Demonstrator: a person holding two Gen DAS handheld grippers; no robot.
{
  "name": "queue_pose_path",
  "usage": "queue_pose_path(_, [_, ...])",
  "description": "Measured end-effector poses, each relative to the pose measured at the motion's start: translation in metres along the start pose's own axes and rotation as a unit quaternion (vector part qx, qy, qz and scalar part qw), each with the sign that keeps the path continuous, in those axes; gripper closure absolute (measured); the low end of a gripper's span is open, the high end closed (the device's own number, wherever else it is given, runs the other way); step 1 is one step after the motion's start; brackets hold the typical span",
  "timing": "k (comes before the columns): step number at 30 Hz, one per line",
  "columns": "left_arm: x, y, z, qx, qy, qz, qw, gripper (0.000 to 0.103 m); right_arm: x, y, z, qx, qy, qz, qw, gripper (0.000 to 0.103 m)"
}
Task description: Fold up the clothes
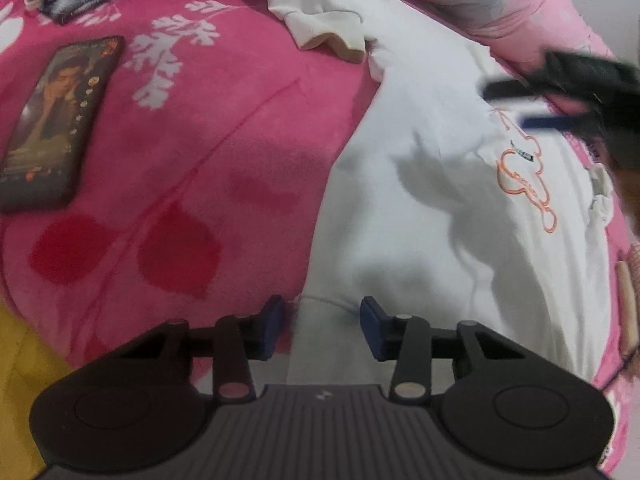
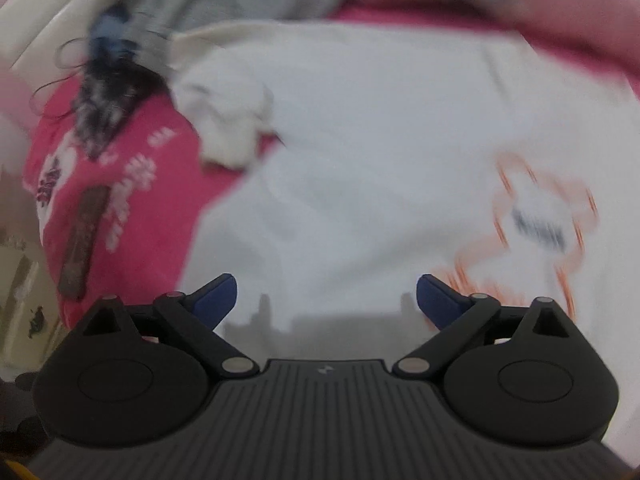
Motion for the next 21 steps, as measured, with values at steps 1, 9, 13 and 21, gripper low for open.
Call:
queue_pose_path(1, [0.000,0.000,0.002,-0.001,0.007,0.002,1.0000,0.061,0.005,-0.009,0.008,-0.012,-0.003,-0.003,1.000,0.018])
queue_pose_path(9, [-0.001,0.003,0.012,0.012,0.057,0.020,0.9981,0.061,0.054,-0.056,0.057,-0.052,-0.004,0.019,0.998,0.044])
queue_pose_path(13, [-0.001,0.003,0.021,-0.008,0.078,0.025,0.9966,0.063,0.065,-0.055,0.068,-0.049,0.008,0.048,0.998,0.052])
queue_pose_path(21, [0.007,0.001,0.022,-0.021,0.099,0.018,0.9947,0.080,0.069,-0.042,0.072,-0.025,0.031,0.080,0.996,0.056])
Point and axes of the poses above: each gripper's, at about its wrist camera, not at the fingertips, and x roughly the way its jaws point, z to its left, y to its underside, the point moved 6 cm from there along x, roughly the way its jaws point, and after that the axes turned 4 degrees about y, right-handed, at the moved point
